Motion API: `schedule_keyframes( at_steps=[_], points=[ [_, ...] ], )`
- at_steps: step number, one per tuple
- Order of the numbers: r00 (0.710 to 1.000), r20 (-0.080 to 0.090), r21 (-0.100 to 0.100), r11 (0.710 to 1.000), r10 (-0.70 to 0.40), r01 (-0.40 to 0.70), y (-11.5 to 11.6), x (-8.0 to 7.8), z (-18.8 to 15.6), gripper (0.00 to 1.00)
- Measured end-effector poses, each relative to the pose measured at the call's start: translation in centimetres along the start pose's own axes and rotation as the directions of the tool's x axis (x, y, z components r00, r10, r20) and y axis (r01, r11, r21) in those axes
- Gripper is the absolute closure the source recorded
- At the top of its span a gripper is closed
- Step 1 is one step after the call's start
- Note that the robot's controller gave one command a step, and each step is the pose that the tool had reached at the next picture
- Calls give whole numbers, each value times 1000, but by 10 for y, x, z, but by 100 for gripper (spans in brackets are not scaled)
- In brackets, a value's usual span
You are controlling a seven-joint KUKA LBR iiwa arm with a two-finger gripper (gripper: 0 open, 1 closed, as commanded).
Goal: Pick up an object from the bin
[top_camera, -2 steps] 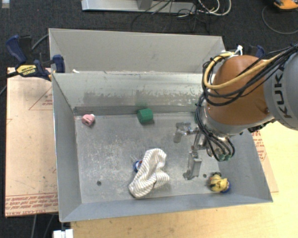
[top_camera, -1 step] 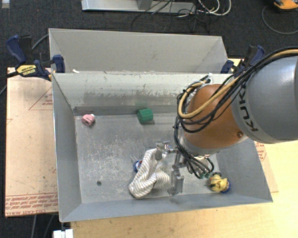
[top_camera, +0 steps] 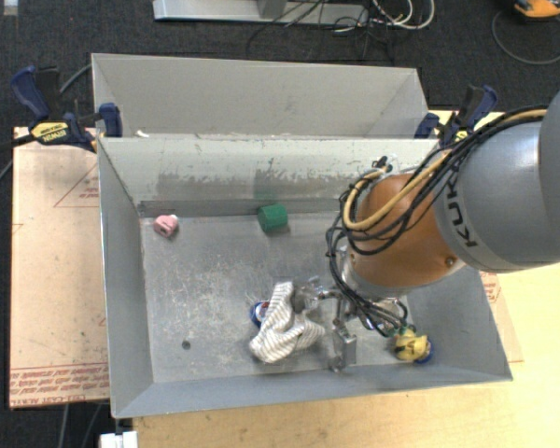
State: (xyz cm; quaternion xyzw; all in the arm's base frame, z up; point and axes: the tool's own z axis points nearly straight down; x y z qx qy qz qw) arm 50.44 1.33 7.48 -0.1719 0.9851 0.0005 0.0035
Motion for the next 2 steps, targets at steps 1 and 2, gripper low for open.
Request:
schedule_keyframes(
  at_steps=[1, 2],
  points=[
    [987, 9, 1, 987, -162, 162, 60, -22, 5, 100],
    [987, 9, 1, 987, -162, 162, 60, -22, 5, 100]
  ],
)
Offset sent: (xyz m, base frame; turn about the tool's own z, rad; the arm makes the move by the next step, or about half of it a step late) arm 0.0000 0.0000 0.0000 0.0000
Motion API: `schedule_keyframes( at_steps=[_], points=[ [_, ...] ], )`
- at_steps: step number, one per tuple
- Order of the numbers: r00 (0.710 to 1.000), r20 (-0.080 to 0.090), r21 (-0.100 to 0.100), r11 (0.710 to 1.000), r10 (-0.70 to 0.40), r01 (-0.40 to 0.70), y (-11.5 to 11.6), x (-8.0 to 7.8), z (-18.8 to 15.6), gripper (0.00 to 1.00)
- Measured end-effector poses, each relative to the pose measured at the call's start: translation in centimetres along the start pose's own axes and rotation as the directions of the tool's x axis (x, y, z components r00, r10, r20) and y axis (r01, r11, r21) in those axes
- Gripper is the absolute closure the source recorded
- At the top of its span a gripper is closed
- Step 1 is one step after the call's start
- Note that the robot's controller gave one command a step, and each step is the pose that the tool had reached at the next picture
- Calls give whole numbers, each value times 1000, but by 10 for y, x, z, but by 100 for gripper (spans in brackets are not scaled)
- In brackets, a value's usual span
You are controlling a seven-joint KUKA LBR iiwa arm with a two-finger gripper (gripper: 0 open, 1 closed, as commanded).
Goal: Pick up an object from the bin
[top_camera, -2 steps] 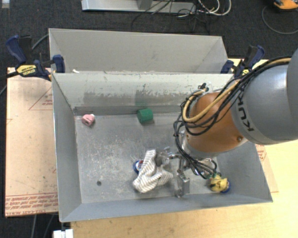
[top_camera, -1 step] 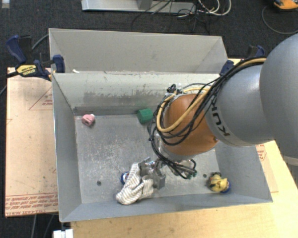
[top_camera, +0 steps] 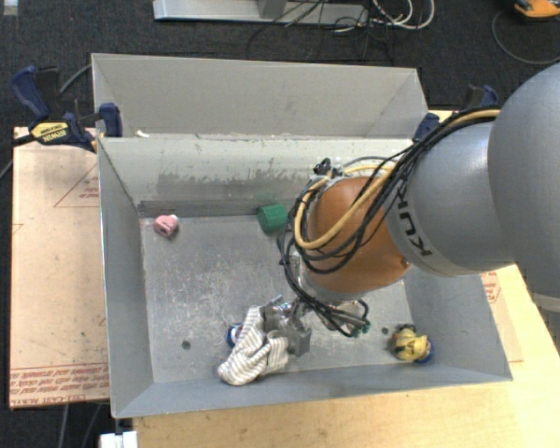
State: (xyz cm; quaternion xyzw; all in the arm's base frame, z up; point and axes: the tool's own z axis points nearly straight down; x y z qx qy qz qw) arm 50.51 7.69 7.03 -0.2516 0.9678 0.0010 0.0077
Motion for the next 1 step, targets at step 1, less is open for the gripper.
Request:
schedule_keyframes(
  at_steps=[1],
  points=[
    [1000, 3, 0, 1000, -23, 23, 8, -8, -143, 100]
  ],
)
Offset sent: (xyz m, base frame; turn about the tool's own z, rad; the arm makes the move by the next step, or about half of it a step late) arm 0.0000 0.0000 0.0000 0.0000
